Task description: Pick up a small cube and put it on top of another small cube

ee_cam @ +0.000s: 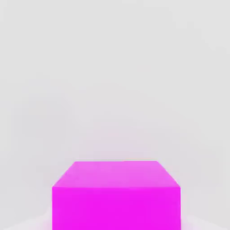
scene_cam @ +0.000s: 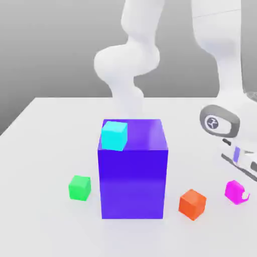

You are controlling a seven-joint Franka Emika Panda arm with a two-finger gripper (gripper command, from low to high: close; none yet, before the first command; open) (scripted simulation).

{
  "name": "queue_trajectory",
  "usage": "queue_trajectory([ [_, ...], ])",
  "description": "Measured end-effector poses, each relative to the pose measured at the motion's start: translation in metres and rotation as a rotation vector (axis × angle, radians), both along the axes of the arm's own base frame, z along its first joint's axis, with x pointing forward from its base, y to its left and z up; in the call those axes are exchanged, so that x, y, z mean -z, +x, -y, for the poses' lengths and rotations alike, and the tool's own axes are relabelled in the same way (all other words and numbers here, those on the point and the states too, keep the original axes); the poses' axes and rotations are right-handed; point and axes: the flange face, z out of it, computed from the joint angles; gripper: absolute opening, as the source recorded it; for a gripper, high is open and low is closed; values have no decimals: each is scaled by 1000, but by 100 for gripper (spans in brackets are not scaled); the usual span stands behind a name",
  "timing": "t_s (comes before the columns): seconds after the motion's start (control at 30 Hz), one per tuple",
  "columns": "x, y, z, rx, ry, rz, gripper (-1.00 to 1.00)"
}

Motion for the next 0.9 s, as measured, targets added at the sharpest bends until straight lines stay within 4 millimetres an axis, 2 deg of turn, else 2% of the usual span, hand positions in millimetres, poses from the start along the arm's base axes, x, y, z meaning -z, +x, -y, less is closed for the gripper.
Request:
queue_trajectory([
  [0.07, -22, -1, 1, 1, 0, -1, -100],
  [0.1, -29, 5, 1, 17, -4, -4, -100],
  [0.17, -40, 36, 17, 91, -21, -6, -100],
  [0.23, -51, 74, 45, 184, -42, -6, -100],
  [0.33, -70, 127, 99, 334, -78, -5, -100],
  [0.43, -92, 172, 166, 489, -118, -7, -100],
  [0.53, -111, 195, 241, 630, -152, -10, -100],
  [0.6, -122, 199, 298, 728, -173, -17, -100],
  [0.67, -134, 195, 368, 850, -195, -28, -100],
  [0.73, -141, 169, 446, 967, -212, -44, -100],
  [0.8, -139, 127, 509, 1064, -209, -62, -100],
  [0.83, -136, 112, 516, 1064, -203, -66, -100],
  [0.9, -128, 88, 517, 1036, -186, -70, -100],
])
